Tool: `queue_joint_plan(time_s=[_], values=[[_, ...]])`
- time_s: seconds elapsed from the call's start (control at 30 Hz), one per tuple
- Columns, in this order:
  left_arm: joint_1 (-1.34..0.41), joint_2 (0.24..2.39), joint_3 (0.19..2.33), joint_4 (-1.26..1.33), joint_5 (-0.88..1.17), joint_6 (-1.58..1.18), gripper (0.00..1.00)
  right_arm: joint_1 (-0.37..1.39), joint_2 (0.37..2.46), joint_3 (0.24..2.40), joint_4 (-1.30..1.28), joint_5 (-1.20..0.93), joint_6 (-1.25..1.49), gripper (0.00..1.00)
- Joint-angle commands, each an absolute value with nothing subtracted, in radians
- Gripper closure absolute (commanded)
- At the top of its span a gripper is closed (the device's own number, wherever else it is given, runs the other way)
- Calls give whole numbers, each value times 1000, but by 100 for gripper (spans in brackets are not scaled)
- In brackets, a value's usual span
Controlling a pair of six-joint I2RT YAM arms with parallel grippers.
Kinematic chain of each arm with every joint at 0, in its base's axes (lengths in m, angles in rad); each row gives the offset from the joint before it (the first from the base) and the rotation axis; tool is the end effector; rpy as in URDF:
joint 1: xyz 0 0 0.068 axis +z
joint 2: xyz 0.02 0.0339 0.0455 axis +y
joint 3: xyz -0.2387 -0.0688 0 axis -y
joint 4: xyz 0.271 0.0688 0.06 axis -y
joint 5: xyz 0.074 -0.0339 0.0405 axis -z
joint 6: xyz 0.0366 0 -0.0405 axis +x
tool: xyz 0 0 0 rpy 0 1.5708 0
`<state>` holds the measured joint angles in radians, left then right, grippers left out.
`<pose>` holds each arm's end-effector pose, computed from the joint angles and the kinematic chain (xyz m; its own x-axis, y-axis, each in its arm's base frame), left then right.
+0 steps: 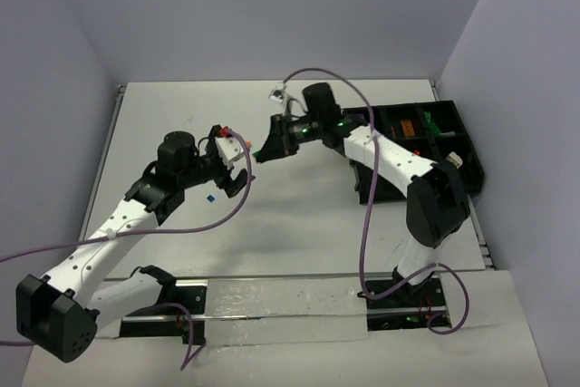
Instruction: Sort the legos into containers by color
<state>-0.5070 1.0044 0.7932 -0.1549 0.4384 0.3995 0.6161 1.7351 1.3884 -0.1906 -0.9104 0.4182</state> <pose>0.2281 -0.1444 0.2784 0.0175 0.3931 -0.9193 0.8460 0.4843 0.2232 0.3238 0.2647 0.2640 -0.7506 -0.2262 -0.6209 -0.6603 0.2193 0.7183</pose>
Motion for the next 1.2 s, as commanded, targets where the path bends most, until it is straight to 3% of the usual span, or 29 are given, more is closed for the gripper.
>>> queue_joint_plan(time_s=[0.0, 0.23, 0.3, 0.4, 0.9, 1.03, 1.17], values=[[-483, 1041, 914, -211, 367, 303, 1, 410, 1644, 1422, -240, -878, 335, 100], [-420, 1159, 1090, -322, 323, 143, 1, -29, 1567, 1457, -389, -686, 114, 100], [-420, 1285, 1177, -397, 286, 94, 1, -177, 1620, 1550, -451, -554, 31, 100], [-419, 1379, 1264, -456, 257, 58, 1, -266, 1664, 1590, -453, -442, -51, 100], [-419, 1478, 1293, -346, 150, -91, 1, -348, 1974, 1795, -350, -162, -123, 99], [-419, 1486, 1292, -348, 101, -72, 1, -348, 2043, 1836, -344, -138, -118, 96], [-419, 1490, 1289, -350, 81, -50, 1, -350, 2100, 1880, -337, -111, -122, 84]])
